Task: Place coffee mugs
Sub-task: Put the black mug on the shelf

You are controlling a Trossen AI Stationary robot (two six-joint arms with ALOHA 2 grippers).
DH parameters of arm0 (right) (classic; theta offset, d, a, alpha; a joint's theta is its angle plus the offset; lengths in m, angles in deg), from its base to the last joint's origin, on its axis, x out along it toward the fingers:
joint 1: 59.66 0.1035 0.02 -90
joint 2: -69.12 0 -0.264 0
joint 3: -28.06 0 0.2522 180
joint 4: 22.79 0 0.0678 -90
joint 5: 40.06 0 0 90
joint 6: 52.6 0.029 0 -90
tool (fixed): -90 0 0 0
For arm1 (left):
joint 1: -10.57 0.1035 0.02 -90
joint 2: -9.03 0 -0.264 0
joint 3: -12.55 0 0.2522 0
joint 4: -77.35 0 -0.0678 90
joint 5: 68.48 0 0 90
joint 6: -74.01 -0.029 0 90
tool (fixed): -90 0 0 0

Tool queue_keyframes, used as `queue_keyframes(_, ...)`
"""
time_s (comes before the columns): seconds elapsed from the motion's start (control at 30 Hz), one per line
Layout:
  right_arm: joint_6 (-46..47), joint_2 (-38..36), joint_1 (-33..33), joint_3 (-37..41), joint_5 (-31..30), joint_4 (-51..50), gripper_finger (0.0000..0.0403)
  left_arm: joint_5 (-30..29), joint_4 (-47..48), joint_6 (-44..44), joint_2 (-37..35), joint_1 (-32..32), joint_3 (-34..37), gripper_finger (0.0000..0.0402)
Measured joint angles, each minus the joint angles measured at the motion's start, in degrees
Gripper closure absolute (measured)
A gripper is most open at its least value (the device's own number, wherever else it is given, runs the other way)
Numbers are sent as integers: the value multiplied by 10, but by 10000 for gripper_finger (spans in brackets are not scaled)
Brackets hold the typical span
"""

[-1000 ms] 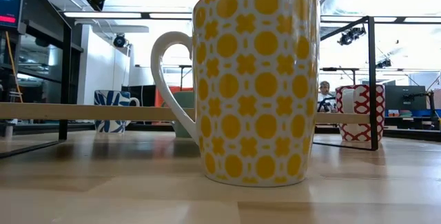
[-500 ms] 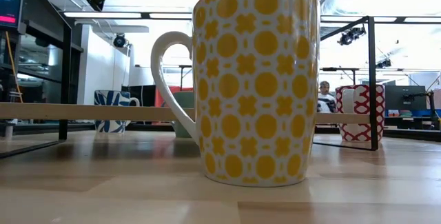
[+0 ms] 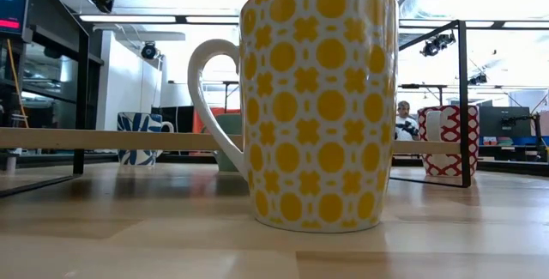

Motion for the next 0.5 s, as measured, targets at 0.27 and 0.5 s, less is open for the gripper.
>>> queue_keyframes(0.27,0,109,14,-76,25,-24,403,0,42,22,-76,0,0,227)
queue_keyframes(0.5,4,167,13,-108,55,-28,403,2,70,30,-91,0,0,227)
